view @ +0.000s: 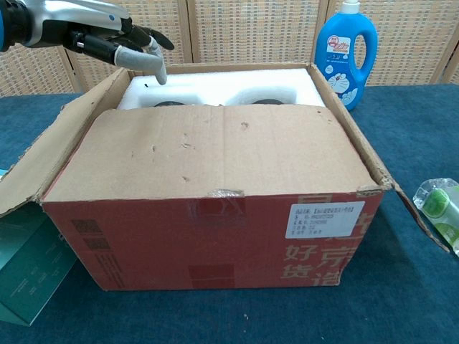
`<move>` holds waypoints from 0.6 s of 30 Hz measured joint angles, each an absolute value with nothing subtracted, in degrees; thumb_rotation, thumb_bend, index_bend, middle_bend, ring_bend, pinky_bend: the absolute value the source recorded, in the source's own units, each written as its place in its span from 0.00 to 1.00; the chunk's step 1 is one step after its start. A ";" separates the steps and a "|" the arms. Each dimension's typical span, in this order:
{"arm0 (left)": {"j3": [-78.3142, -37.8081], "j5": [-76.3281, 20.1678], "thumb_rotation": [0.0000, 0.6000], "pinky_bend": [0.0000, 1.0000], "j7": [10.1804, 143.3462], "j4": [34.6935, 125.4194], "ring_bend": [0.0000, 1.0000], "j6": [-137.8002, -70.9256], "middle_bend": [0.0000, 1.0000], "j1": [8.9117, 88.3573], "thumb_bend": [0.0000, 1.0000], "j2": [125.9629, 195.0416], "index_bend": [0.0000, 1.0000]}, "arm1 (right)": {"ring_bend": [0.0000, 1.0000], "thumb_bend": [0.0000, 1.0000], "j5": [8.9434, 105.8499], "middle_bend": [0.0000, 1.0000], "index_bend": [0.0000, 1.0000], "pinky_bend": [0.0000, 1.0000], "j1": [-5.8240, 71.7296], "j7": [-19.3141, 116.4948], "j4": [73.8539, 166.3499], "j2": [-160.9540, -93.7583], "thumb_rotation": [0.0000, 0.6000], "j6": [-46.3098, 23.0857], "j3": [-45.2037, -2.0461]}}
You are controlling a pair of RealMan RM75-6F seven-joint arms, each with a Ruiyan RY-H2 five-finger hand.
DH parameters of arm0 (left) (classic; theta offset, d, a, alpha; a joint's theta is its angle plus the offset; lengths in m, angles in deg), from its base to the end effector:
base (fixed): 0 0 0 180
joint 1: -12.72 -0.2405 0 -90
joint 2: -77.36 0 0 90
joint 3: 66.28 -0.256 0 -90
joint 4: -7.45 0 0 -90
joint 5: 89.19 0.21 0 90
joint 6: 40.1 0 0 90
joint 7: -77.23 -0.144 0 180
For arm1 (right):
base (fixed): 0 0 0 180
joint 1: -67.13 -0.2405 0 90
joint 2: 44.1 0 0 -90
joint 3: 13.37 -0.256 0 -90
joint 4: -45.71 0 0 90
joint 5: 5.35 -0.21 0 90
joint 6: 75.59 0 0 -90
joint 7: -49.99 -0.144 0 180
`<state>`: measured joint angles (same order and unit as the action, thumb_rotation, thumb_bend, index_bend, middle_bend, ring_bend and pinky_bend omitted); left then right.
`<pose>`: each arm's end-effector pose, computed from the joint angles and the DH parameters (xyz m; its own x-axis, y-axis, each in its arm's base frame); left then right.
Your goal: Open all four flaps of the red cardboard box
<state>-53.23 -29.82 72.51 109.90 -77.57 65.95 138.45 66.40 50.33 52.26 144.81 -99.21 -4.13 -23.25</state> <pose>-0.0896 0.3656 0.0882 0.4252 0.4106 0.8066 0.8578 -0.4671 -0.2144 -0.2803 -0.2646 0.1966 0.4068 -0.0346 0.9129 -0.9131 0.0137 0.4074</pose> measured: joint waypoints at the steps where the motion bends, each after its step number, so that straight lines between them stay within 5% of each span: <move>1: -53.42 -29.76 0.31 0.00 72.43 109.99 0.00 -77.57 0.00 65.96 0.30 138.55 0.37 | 0.00 0.54 66.41 0.06 0.00 0.03 50.37 52.20 144.79 -99.18 1.00 -4.12 -23.24; 18: -56.73 -29.40 0.29 0.00 70.60 111.15 0.00 -77.96 0.00 66.36 0.29 139.93 0.37 | 0.00 0.54 66.79 0.06 0.00 0.03 50.95 51.09 144.37 -98.97 1.00 -3.95 -23.09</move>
<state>-56.73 -29.40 70.60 111.15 -77.96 66.36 139.93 66.79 50.95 51.09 144.37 -98.97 -3.95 -23.09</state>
